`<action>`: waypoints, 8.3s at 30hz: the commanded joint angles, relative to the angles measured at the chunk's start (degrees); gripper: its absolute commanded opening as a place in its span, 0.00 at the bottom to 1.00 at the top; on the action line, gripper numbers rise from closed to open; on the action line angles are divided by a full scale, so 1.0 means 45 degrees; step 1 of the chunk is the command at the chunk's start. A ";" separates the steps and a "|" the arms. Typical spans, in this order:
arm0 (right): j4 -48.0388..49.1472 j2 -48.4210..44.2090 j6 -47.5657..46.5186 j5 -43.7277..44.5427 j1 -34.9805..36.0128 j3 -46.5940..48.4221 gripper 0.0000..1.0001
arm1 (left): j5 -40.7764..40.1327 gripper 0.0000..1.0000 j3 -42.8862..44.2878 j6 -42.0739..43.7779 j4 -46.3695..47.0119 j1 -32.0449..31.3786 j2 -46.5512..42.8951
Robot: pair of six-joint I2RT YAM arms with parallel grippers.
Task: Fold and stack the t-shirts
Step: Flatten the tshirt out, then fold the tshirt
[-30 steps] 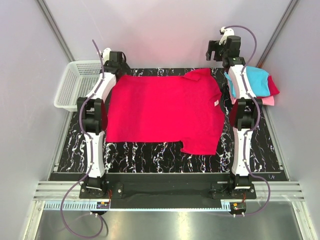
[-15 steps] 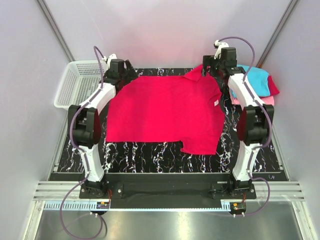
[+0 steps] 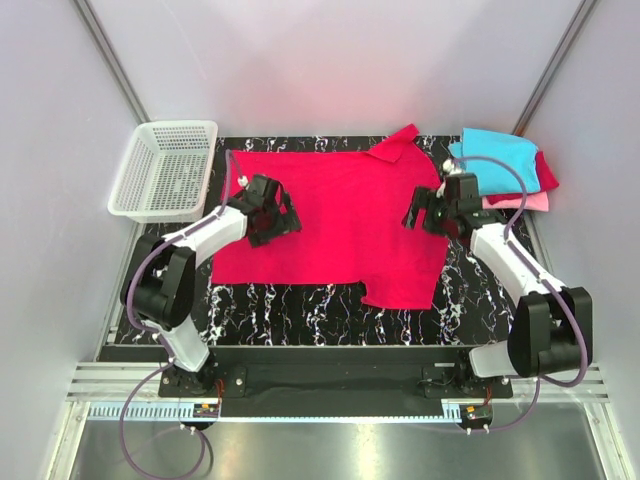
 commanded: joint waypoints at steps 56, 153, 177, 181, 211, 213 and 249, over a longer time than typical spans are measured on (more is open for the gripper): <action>-0.3445 0.2717 0.5068 0.4634 0.4226 -0.2738 0.74 | -0.3862 0.99 -0.2173 -0.1354 -0.5074 -0.1574 0.0077; -0.3016 1.5720 0.2023 -0.2807 -0.2277 1.6869 0.36 | 0.1645 0.86 0.5126 0.0930 -0.1812 0.3463 0.2828; -0.4051 1.6932 0.1886 -0.2669 -0.2258 1.8294 0.39 | 0.1606 0.86 0.5087 0.0930 -0.1793 0.3522 0.2711; -0.4090 1.6952 0.2101 -0.2963 -0.2258 1.8530 0.33 | 0.1567 0.86 0.5107 0.0931 -0.1793 0.3542 0.2614; -0.4383 1.0683 0.0988 0.1197 -0.1613 1.3667 0.00 | -0.2807 0.69 0.8931 0.0189 -0.3334 0.3932 0.6420; -0.4402 1.0527 0.0910 0.1216 -0.1633 1.3666 0.00 | -0.3276 0.65 0.9246 0.0033 -0.3433 0.3913 0.6791; -0.4051 0.9296 0.1477 0.0181 -0.1633 1.2612 0.00 | -0.4663 0.52 1.3660 0.0833 -0.6187 0.3464 1.0113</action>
